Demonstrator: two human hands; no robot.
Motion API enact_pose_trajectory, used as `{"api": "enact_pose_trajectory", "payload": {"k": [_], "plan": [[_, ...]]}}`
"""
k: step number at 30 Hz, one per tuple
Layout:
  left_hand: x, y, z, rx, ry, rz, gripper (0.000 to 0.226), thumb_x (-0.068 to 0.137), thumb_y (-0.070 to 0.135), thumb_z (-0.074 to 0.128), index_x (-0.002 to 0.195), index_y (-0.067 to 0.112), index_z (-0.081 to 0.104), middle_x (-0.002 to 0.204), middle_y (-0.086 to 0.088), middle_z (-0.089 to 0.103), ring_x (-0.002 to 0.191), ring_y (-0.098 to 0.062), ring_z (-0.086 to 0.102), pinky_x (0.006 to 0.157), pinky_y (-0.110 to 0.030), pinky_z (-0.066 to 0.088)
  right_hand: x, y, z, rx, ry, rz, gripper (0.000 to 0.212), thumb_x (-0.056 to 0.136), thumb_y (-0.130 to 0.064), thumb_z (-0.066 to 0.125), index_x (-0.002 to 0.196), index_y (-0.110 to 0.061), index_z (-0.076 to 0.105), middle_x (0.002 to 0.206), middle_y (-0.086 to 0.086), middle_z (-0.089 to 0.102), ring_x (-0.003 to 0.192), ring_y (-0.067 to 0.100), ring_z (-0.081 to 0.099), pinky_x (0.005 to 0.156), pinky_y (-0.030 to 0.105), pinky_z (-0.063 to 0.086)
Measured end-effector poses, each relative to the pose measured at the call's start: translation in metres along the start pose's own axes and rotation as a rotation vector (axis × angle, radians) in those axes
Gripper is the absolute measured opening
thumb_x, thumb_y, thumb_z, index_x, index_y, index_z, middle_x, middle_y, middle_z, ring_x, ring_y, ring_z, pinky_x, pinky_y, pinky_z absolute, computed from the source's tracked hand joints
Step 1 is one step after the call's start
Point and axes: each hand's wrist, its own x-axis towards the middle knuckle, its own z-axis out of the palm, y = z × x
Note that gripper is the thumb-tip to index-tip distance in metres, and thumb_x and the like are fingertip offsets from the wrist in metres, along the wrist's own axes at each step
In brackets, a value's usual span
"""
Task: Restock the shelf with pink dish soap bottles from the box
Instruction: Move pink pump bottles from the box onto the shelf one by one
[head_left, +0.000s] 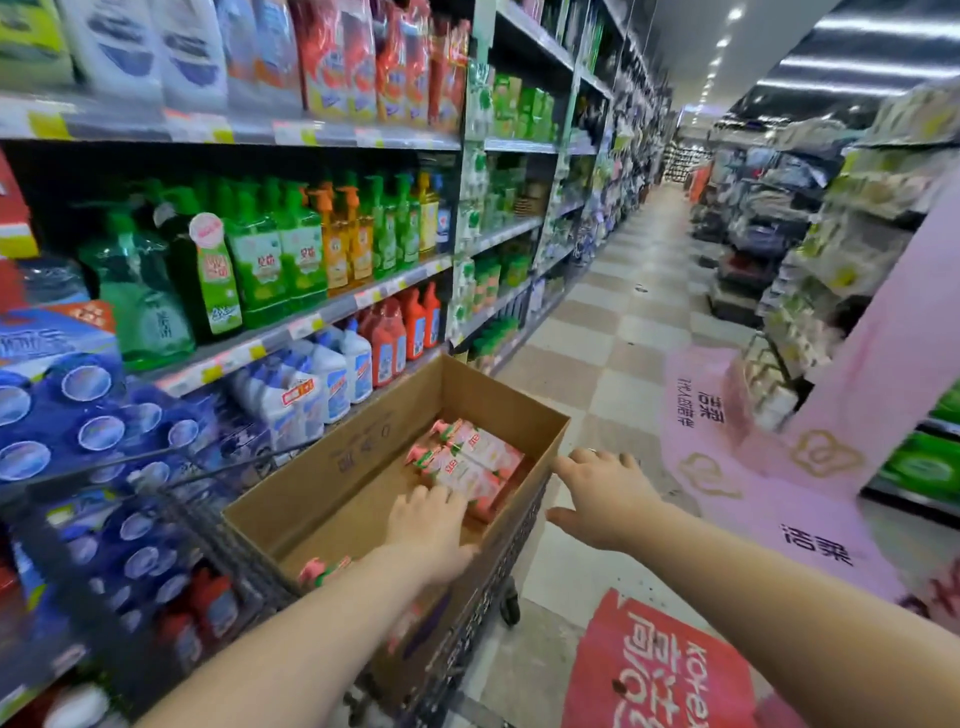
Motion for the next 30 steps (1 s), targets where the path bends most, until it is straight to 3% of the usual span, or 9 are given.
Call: {"api": "enact_pose_trajectory", "payload": {"k": [5, 16, 30], "plan": [[0.04, -0.024, 0.018, -0.039, -0.061, -0.05, 0.056, 0.086, 0.052, 0.052, 0.13, 0.019, 0.041, 0.136, -0.005, 0.044, 0.128, -0.027, 0.039, 0.103, -0.043, 0.033, 0.058, 0.0, 0.009, -0.026, -0.094, -0.032, 0.058, 0.09, -0.047, 0.049, 0.141, -0.025, 0.035, 0.142, 0.005, 0.043, 0.132, 0.031, 0.039, 0.111, 0.055, 0.026], [0.12, -0.059, 0.046, -0.133, -0.07, -0.28, 0.064, 0.083, 0.055, 0.055, 0.134, 0.019, 0.041, 0.136, -0.005, 0.046, 0.126, -0.028, 0.041, 0.102, -0.041, 0.035, 0.208, 0.006, 0.036, -0.029, -0.189, -0.241, 0.059, 0.091, -0.051, 0.046, 0.144, -0.028, 0.031, 0.147, 0.003, 0.039, 0.135, 0.028, 0.037, 0.112, 0.048, 0.028], [0.257, -0.008, 0.101, -0.253, -0.345, -0.643, 0.065, 0.086, 0.057, 0.051, 0.137, 0.02, 0.037, 0.139, -0.005, 0.043, 0.13, -0.028, 0.038, 0.103, -0.042, 0.034, 0.393, 0.064, 0.126, -0.142, -0.363, -0.619, 0.059, 0.091, -0.044, 0.049, 0.142, -0.02, 0.031, 0.147, 0.009, 0.035, 0.134, 0.032, 0.036, 0.106, 0.047, 0.031]]}}
